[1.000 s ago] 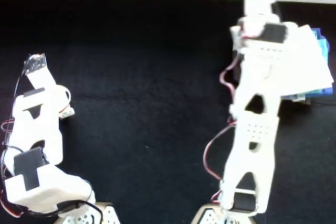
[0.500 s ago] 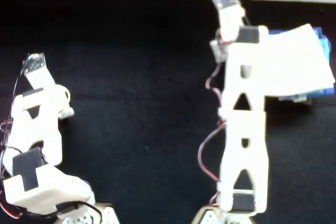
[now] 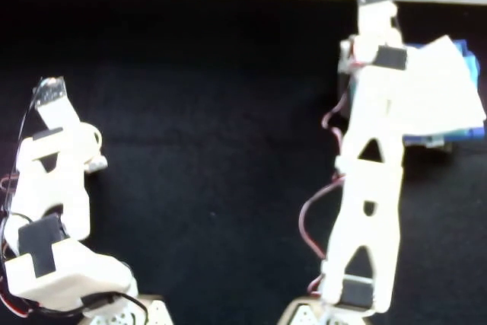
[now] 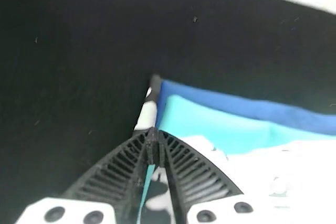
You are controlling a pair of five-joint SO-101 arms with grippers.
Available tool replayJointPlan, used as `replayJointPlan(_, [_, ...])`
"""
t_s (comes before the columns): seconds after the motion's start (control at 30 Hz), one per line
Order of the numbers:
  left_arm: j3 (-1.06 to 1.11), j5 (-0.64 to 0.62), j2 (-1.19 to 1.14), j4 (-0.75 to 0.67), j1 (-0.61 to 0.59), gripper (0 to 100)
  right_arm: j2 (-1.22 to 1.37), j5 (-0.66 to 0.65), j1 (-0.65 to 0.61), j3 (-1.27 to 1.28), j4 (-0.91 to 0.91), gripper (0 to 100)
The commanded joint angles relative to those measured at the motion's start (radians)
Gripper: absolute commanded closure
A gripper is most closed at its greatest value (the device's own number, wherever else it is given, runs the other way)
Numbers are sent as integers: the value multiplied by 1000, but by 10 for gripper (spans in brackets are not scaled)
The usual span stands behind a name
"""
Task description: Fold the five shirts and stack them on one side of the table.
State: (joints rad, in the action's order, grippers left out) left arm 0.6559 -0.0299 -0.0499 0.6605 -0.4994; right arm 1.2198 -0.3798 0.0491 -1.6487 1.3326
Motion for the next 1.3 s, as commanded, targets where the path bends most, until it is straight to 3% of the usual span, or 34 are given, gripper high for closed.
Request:
replayJointPlan(0.0, [-31,-6,-2,-17,16,963,-19,6,-28,-50,-30,992])
replayJointPlan(0.2, [-31,-6,-2,-17,16,963,-97,6,-56,-91,-2,992])
replayJointPlan(0.47, [-31,-6,-2,-17,16,963,-183,6,74,-91,-8,992])
replayJointPlan(0.8, [-31,-6,-2,-17,16,963,-1,6,302,16,-300,992])
replayJointPlan(1.17, [-30,-6,-2,-17,16,963,-38,8,331,-30,-317,992])
replayJointPlan(1.27, [-30,-6,-1,-17,16,963,-133,120,338,-48,-306,992])
